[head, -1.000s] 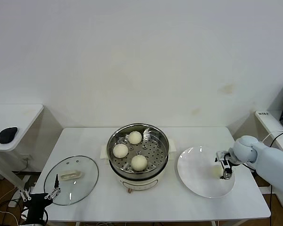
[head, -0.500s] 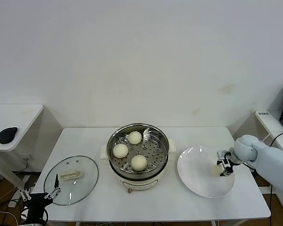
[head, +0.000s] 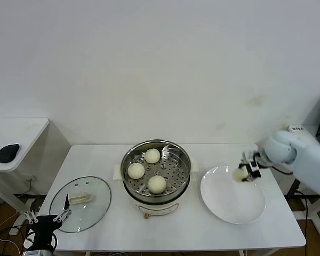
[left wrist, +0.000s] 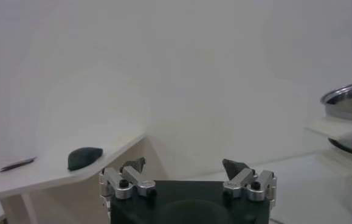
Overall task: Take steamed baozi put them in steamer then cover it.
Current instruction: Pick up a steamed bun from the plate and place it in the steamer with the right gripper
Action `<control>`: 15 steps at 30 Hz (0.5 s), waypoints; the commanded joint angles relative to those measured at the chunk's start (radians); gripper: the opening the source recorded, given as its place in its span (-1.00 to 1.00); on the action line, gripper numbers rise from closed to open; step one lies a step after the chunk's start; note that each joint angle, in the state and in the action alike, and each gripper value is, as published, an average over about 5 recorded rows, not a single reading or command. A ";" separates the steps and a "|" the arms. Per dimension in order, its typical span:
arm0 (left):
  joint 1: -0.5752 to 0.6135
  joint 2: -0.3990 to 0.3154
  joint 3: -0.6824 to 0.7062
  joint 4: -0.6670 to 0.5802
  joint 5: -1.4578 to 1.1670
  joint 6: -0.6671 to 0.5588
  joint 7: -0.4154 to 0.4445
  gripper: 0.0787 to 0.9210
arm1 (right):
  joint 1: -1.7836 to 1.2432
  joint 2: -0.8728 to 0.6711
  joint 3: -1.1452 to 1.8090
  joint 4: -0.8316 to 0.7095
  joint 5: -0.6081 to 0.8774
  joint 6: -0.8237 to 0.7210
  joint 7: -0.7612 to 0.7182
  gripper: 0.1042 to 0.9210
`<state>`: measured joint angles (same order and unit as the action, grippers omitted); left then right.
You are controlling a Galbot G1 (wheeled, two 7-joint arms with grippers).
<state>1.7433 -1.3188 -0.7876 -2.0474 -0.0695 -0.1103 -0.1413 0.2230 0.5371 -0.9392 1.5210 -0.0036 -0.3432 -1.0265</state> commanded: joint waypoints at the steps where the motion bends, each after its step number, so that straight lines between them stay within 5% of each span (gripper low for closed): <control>1: -0.005 0.003 0.005 0.003 -0.001 0.001 0.000 0.77 | 0.482 0.157 -0.271 0.130 0.326 -0.122 0.025 0.07; 15: -0.007 -0.011 -0.005 0.000 -0.004 -0.002 -0.001 0.77 | 0.421 0.509 -0.337 0.069 0.569 -0.324 0.200 0.07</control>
<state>1.7343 -1.3273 -0.7855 -2.0443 -0.0718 -0.1114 -0.1422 0.5935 0.8111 -1.1897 1.6103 0.3756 -0.5359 -0.9312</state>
